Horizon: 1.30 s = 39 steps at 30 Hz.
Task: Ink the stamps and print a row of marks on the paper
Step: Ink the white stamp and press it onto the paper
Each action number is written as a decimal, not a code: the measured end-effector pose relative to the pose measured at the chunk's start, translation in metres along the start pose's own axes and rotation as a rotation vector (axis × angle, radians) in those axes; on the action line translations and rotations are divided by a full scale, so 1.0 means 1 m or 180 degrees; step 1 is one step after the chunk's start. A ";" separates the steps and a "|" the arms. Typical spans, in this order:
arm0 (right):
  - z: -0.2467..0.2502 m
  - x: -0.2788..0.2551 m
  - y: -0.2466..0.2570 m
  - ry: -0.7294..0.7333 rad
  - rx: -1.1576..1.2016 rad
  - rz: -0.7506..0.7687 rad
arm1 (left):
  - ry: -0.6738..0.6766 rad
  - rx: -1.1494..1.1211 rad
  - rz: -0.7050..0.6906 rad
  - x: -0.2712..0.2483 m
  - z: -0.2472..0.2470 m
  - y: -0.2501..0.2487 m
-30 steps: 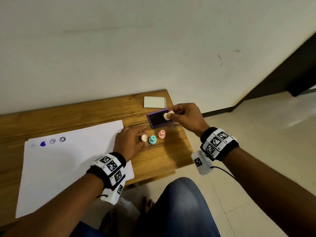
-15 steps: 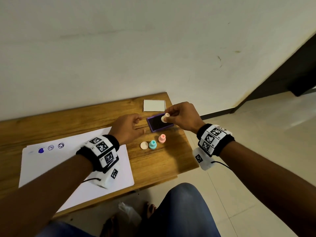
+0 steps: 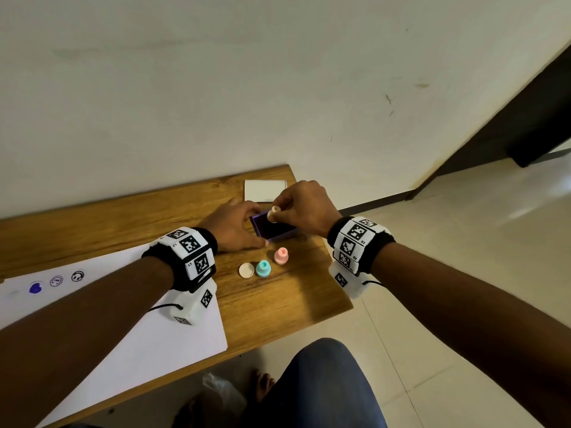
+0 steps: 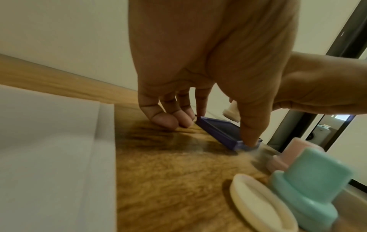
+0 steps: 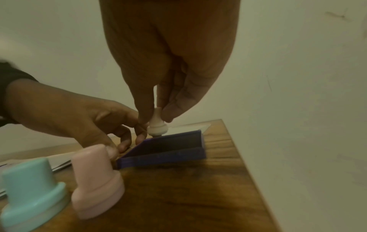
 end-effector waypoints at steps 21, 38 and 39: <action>-0.016 0.014 0.017 0.0343 -0.0591 0.0188 | -0.0275 0.0023 -0.0099 0.011 -0.005 0.008; 0.015 -0.005 -0.009 -0.0046 0.1529 -0.0883 | -0.0251 0.0059 0.0060 0.006 -0.003 -0.002; 0.019 -0.010 -0.012 -0.0022 0.2075 -0.0959 | -0.0188 0.0050 0.0049 0.005 -0.002 -0.001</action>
Point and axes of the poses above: each hand's wrist, its own x-axis towards the middle knuckle, its own z-axis out of the back of the hand, y = z × x, the point moved 3 cm from there along x, towards the middle knuckle, and after that the axes turned 15 degrees about -x, right-handed, at the moved point
